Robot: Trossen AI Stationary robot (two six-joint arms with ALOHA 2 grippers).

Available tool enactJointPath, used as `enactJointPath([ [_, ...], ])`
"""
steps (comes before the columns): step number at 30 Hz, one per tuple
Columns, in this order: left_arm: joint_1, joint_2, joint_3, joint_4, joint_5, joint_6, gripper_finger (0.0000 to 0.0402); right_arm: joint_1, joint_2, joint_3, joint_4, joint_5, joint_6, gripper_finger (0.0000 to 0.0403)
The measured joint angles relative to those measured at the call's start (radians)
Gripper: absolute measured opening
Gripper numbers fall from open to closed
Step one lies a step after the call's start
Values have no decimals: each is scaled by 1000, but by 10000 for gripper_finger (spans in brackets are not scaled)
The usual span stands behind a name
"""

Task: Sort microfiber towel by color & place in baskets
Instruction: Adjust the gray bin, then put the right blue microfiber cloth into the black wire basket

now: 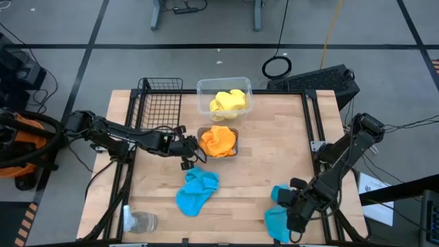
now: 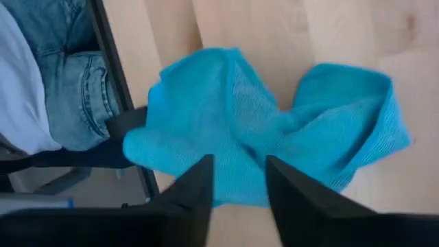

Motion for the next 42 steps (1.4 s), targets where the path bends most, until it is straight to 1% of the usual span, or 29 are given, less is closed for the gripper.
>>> enactJointPath([
  [2,0,-4,0,-3,2,0,33,24,0,0,0,0,25,143],
  [5,0,-8,0,4,2,-1,33,53,18,0,0,33,33,208],
  [8,-2,-8,0,3,3,-2,33,73,63,-4,3,60,19,276],
  [10,-6,-8,0,2,3,-3,33,77,99,-22,8,77,7,313],
  [12,-16,-8,0,2,3,-3,33,65,145,-50,8,68,11,338],
  [15,-38,-8,0,2,4,-3,33,20,209,-111,62,-40,-12,344],
  [19,-67,-8,32,-38,4,-3,33,-21,272,-165,170,-75,-105,313],
  [23,-96,-8,84,-59,4,1,33,-58,306,-166,185,-84,-174,262],
  [27,-120,-8,134,-56,2,31,33,-83,298,-169,184,-83,-186,190],
  [30,-129,-8,149,-54,-13,33,33,-93,282,-174,195,-53,-195,127],
  [33,-132,-8,149,-24,-20,34,33,-107,269,-175,200,-31,-243,62],
  [35,-131,-8,149,1,-21,50,33,-121,257,-175,200,-6,-290,27],
  [38,-131,-8,149,58,-22,80,33,-150,226,-180,195,81,-342,21],
  [42,-131,-8,149,143,-24,140,33,-185,141,-178,194,203,-385,37],
])
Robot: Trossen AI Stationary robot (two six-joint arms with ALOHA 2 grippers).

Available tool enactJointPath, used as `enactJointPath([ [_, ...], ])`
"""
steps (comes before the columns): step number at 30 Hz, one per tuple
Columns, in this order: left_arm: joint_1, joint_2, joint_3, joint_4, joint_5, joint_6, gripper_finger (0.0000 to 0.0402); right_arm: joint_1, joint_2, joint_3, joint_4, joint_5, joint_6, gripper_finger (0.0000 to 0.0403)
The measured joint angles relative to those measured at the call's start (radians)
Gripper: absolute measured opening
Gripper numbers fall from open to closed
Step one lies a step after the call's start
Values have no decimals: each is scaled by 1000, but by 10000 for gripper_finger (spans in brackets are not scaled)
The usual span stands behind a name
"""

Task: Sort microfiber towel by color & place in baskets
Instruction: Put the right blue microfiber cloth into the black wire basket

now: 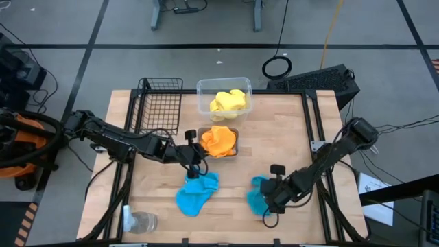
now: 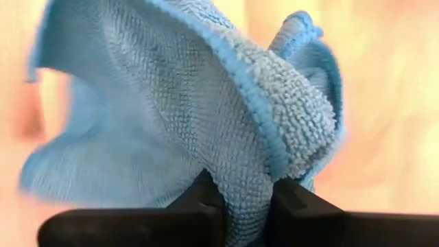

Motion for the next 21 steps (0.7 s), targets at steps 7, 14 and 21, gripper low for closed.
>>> enactJointPath([
  [7,0,0,0,166,0,99,33,-22,-179,37,57,351,-167,25],
  [14,-23,0,-35,413,-2,286,51,-21,-310,38,251,632,-474,32],
  [21,-74,0,-44,506,0,333,146,-86,-380,38,341,697,-685,31],
])
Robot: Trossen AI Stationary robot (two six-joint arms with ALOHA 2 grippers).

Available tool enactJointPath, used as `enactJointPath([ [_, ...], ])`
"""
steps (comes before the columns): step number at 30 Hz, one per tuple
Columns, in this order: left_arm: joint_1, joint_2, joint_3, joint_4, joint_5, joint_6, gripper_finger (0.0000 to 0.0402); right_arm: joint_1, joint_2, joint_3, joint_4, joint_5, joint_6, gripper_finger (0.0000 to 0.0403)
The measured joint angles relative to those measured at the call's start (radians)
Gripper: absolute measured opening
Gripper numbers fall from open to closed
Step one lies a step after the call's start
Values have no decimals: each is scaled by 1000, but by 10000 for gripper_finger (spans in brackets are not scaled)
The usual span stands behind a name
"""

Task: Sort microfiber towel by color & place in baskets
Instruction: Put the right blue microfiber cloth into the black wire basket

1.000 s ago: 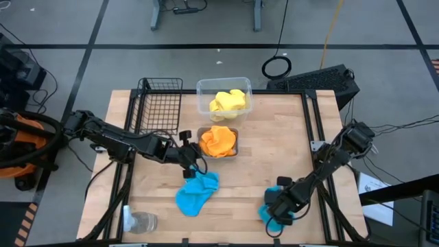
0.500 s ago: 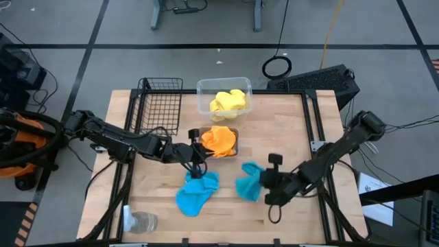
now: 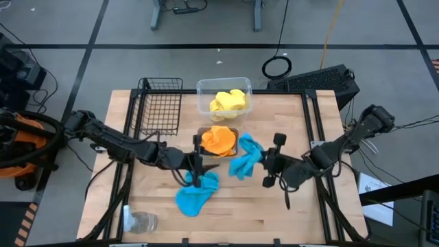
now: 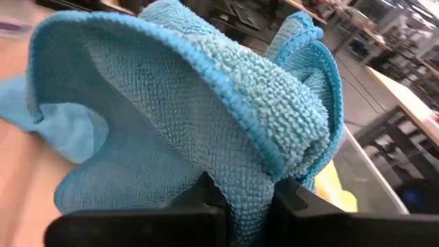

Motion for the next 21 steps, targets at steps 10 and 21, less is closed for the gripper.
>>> enactJointPath([
  [10,-93,10,-1,106,58,106,256,-161,-24,-47,16,1,117,35],
  [21,-101,191,-1,533,83,476,260,-198,0,-47,231,-84,164,36],
])
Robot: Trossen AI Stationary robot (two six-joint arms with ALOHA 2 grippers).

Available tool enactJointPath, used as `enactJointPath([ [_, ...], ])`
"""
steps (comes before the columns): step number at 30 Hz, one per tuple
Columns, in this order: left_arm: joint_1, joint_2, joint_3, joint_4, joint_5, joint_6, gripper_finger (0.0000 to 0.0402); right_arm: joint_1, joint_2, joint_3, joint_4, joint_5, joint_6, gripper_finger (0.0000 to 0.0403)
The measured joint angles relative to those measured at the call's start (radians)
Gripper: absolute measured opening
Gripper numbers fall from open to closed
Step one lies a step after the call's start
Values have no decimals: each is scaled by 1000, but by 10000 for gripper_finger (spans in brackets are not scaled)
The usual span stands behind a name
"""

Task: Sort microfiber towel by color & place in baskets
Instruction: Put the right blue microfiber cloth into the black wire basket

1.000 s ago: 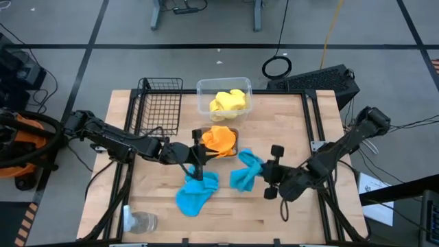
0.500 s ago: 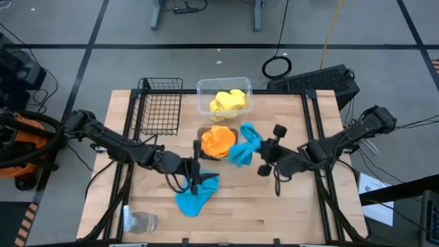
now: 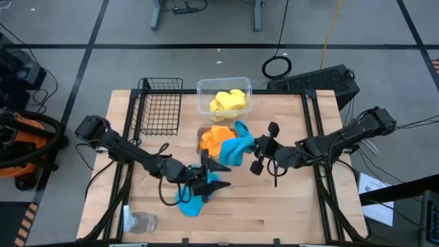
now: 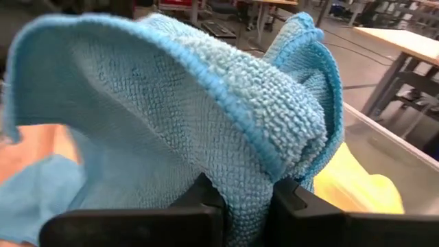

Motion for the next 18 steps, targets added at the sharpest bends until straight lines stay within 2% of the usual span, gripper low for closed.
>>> enactJointPath([
  [4,14,34,0,73,-120,90,261,0,27,0,38,-39,-4,36],
  [8,41,35,0,79,-218,101,261,0,45,0,64,-47,-14,36],
  [18,121,35,0,51,-256,116,261,-3,54,0,105,-78,-54,36],
])
